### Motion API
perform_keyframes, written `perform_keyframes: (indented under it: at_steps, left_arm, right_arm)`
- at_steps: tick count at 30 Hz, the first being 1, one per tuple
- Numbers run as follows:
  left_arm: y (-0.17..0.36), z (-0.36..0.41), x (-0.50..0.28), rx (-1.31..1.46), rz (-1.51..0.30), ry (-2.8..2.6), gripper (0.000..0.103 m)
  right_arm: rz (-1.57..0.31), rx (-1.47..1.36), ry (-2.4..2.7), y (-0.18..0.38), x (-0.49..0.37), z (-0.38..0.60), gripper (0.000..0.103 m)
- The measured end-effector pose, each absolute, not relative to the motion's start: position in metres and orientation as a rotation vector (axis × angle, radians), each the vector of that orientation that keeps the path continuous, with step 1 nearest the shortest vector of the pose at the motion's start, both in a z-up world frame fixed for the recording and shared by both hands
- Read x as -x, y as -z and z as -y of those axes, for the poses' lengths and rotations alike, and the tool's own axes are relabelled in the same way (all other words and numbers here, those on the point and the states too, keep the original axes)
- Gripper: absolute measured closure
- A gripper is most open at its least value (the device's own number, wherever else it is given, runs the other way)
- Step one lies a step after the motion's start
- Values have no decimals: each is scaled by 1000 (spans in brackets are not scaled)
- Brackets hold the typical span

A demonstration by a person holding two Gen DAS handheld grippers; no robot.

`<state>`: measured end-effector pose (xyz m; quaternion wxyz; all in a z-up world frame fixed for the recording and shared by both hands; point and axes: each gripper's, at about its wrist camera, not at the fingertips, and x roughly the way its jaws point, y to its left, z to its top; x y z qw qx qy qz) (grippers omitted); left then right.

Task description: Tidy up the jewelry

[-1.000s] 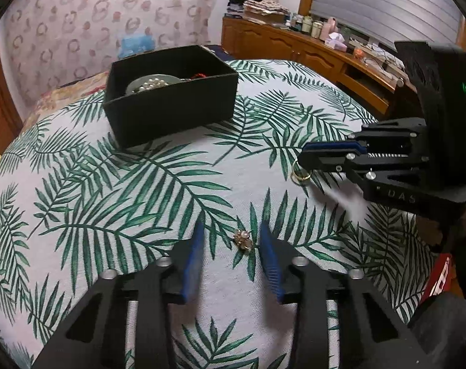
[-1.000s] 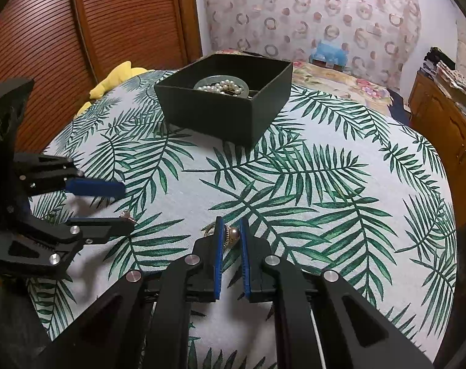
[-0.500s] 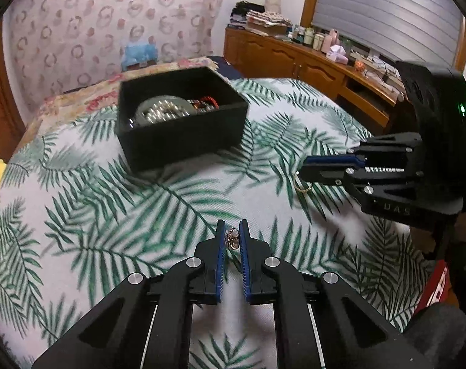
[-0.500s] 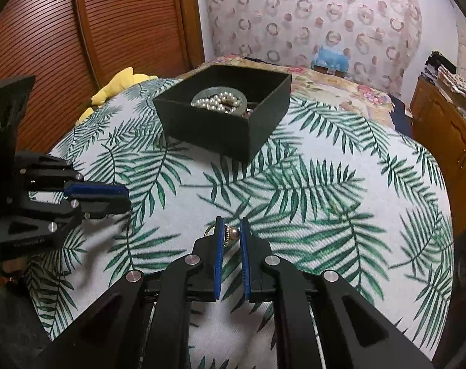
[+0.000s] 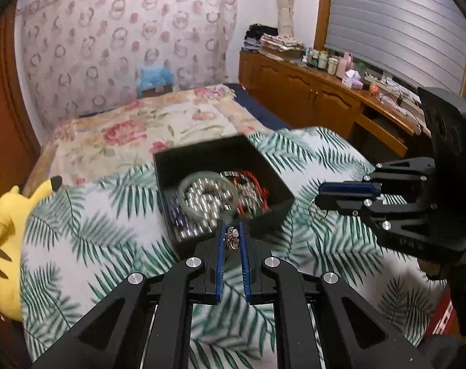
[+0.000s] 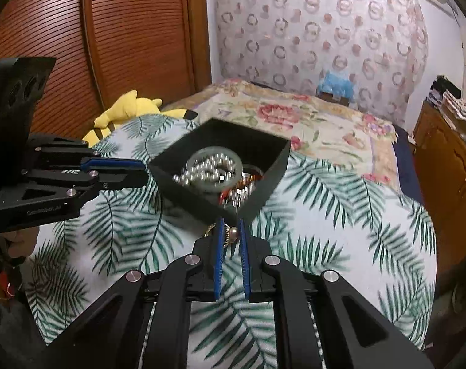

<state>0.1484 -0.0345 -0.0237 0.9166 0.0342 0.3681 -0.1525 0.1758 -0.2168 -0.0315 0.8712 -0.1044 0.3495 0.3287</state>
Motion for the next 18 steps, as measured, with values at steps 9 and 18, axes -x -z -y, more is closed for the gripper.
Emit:
perform_keyframes:
  at_steps: [9, 18]
  left_arm:
    - [22, 23, -177, -53, -752, 294, 95]
    - [23, 16, -205, -40, -751, 275, 95]
  right_arm:
    - [-706, 196, -701, 23, -211, 201, 91]
    - [-714, 163, -715, 30, -240, 182, 91]
